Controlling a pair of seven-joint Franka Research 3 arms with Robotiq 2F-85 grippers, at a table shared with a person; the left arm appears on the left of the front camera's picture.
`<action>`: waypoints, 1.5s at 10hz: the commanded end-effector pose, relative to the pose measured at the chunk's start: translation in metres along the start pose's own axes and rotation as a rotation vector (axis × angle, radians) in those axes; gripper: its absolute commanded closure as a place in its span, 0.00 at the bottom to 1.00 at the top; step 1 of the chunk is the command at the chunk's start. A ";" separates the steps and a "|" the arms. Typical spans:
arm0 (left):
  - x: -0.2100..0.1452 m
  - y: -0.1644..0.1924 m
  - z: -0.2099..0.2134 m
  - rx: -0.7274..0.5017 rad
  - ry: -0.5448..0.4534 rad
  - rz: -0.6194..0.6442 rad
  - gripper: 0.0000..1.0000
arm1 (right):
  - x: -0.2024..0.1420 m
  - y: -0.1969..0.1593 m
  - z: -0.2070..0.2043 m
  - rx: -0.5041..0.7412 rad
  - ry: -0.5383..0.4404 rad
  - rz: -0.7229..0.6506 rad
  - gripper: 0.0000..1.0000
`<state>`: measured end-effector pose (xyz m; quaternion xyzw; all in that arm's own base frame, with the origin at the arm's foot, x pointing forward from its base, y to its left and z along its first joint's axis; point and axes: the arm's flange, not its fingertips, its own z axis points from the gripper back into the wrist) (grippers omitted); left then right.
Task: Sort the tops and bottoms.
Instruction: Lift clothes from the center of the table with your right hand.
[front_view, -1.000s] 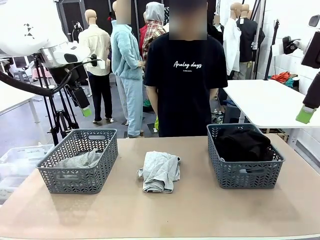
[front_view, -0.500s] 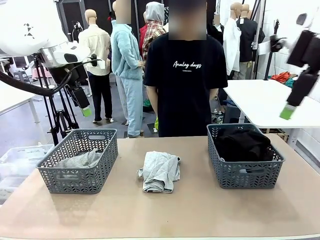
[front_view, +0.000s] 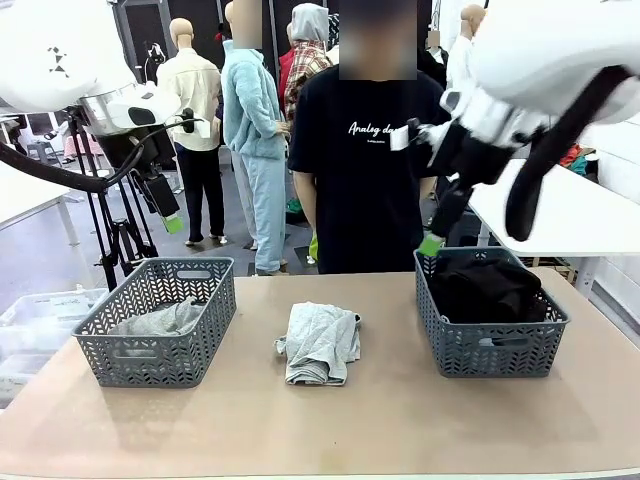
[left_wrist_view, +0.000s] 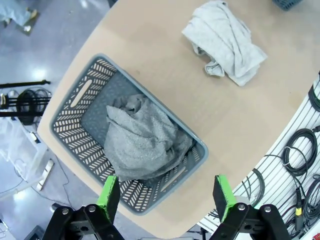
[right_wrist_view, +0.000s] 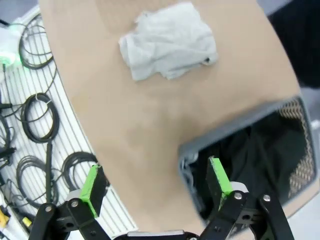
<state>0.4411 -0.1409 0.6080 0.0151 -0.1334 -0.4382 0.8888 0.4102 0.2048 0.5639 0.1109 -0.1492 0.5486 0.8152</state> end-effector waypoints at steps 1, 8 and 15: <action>-0.003 0.000 0.000 -0.008 -0.006 -0.007 0.03 | 0.022 -0.031 -0.023 0.088 -0.010 0.055 0.00; -0.003 0.000 0.000 -0.008 -0.006 -0.007 0.03 | 0.027 -0.040 -0.061 0.147 -0.005 0.047 0.00; -0.003 0.000 0.000 -0.008 -0.006 -0.007 0.03 | 0.110 -0.073 -0.208 0.121 -0.024 0.091 0.00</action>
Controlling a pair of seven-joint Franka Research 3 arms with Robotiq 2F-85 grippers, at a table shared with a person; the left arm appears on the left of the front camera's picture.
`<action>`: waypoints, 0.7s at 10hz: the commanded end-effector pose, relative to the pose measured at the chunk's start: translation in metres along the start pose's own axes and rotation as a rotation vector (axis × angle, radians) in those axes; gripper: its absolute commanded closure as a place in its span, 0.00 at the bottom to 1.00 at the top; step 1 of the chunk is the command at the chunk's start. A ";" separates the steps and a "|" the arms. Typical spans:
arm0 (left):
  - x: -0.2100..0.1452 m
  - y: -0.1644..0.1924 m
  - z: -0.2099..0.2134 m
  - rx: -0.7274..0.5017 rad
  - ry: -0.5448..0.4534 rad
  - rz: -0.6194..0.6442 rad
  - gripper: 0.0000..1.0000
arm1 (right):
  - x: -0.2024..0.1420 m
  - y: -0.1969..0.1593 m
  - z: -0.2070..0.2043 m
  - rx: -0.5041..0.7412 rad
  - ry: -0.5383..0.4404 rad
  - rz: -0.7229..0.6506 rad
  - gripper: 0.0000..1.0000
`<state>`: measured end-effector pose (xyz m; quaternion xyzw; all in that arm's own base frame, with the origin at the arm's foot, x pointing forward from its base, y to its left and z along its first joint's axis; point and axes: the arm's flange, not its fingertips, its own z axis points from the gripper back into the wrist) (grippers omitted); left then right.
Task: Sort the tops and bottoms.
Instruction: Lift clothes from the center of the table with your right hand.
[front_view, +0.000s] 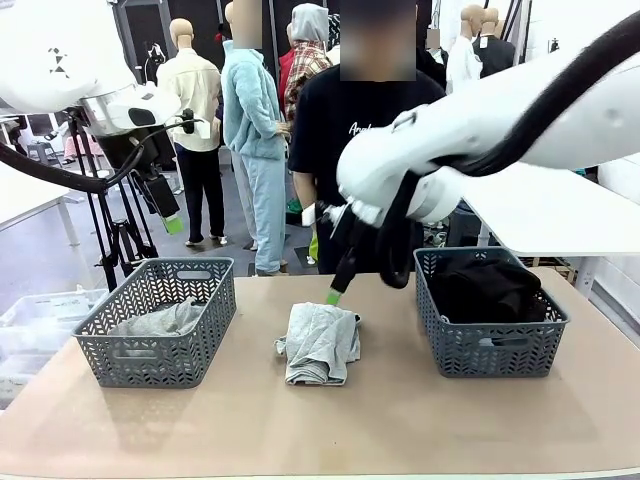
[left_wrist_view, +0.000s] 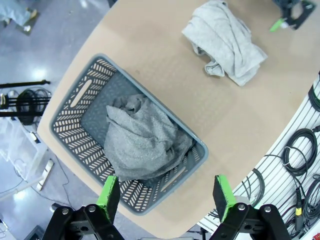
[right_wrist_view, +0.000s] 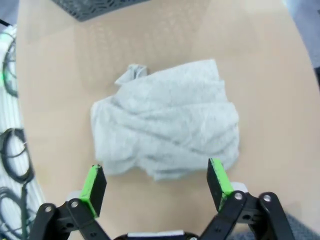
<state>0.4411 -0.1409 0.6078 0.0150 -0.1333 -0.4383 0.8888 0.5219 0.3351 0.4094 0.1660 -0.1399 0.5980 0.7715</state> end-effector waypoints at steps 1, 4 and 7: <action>-0.003 0.000 0.000 -0.008 -0.006 -0.006 0.03 | 0.015 -0.030 -0.027 0.016 0.032 -0.039 0.00; -0.003 0.000 0.000 -0.008 -0.006 -0.006 0.03 | 0.023 -0.049 -0.071 0.056 0.087 -0.034 0.00; -0.003 0.000 0.000 -0.008 -0.006 -0.006 0.03 | 0.019 -0.055 -0.098 0.142 0.143 -0.064 0.00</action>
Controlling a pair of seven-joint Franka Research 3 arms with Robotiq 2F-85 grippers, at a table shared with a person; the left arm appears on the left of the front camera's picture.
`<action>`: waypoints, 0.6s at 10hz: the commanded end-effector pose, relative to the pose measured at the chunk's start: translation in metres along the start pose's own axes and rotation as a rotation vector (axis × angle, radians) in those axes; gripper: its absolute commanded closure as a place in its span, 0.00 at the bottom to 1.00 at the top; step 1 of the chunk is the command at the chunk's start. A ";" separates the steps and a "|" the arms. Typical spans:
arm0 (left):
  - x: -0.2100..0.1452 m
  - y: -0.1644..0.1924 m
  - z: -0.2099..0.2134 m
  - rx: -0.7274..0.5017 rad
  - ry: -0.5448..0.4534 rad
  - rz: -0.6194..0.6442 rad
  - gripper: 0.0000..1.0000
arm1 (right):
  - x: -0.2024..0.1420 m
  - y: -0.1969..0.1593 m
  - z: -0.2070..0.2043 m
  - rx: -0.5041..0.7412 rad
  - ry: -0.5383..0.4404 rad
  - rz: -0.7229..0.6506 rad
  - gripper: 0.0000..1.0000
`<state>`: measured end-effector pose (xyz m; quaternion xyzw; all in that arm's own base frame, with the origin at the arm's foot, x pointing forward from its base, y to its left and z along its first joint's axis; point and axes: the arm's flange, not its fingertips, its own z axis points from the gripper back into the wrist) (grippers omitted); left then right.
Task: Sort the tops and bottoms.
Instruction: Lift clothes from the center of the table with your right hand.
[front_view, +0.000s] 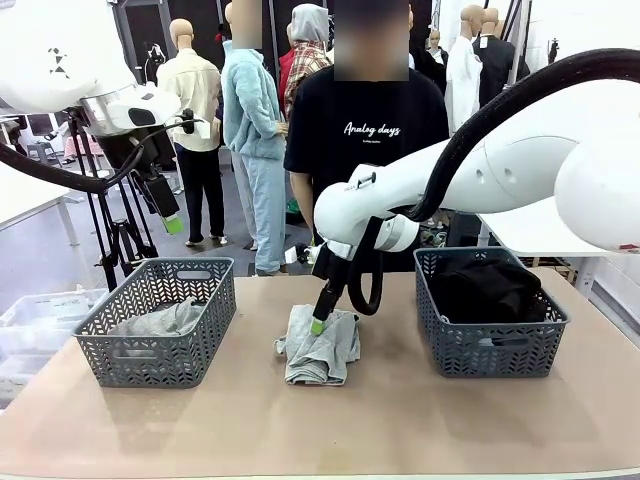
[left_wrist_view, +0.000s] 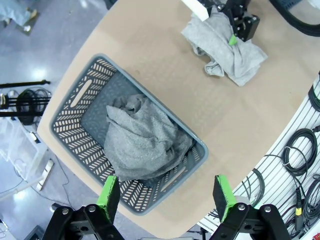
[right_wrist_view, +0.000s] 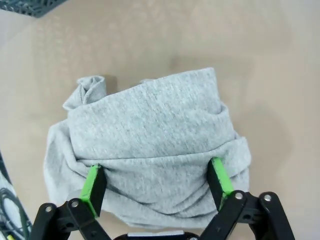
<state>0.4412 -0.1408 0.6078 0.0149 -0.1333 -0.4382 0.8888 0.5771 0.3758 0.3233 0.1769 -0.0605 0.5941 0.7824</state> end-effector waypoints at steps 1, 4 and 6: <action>-0.002 0.000 0.000 -0.008 -0.006 -0.007 0.03 | 0.004 -0.003 -0.006 0.058 0.070 -0.002 0.00; -0.002 0.000 0.000 -0.008 -0.006 -0.007 0.03 | 0.000 0.003 0.003 0.085 0.082 0.015 0.33; -0.002 0.000 0.000 -0.008 -0.006 -0.007 0.03 | -0.001 0.001 0.007 0.109 0.077 0.011 0.68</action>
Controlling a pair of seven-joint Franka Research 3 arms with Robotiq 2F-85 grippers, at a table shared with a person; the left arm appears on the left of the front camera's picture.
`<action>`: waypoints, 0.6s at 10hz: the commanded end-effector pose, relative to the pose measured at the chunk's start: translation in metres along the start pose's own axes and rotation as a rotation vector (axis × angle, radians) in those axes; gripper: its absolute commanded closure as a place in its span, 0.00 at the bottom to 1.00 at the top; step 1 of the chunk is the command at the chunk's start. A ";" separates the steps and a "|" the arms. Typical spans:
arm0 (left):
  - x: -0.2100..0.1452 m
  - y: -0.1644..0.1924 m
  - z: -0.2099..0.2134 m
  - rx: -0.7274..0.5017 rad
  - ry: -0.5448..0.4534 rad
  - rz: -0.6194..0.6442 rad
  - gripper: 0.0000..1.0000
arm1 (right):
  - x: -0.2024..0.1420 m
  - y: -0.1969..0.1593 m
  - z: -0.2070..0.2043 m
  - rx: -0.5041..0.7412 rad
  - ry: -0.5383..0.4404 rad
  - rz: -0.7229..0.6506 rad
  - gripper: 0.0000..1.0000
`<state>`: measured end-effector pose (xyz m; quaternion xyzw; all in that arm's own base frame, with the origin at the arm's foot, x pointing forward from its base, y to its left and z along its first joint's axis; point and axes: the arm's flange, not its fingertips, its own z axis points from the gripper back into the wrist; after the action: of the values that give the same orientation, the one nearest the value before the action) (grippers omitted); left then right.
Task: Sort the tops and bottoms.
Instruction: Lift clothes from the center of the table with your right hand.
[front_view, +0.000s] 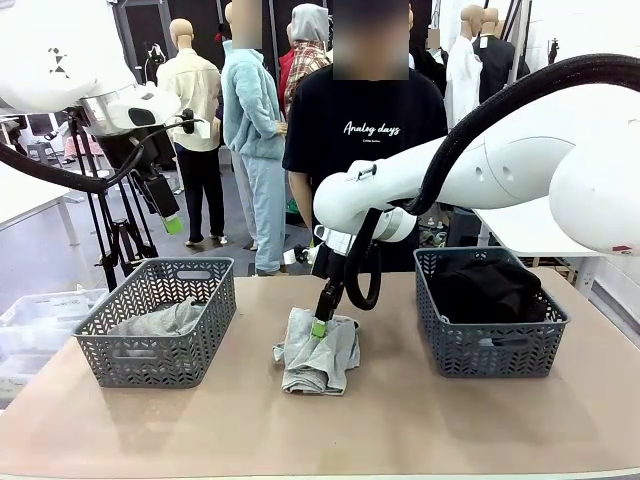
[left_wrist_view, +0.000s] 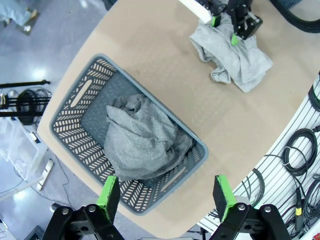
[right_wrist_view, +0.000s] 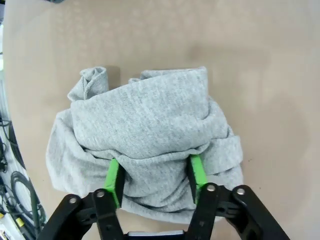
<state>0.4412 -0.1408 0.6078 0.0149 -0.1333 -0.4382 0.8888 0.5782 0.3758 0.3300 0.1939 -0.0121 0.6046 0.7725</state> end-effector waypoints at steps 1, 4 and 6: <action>-0.002 0.000 0.000 -0.008 -0.006 -0.007 0.03 | -0.004 -0.001 0.000 0.051 0.008 -0.002 0.86; -0.002 0.000 0.000 -0.008 -0.006 -0.007 0.03 | -0.004 -0.001 -0.002 0.069 0.000 0.009 1.00; -0.002 0.000 0.000 -0.008 -0.006 -0.007 0.03 | -0.004 -0.001 -0.001 0.069 0.000 0.012 1.00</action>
<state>0.4412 -0.1408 0.6078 0.0149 -0.1332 -0.4382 0.8888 0.5781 0.3729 0.3315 0.2052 0.0006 0.6052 0.7692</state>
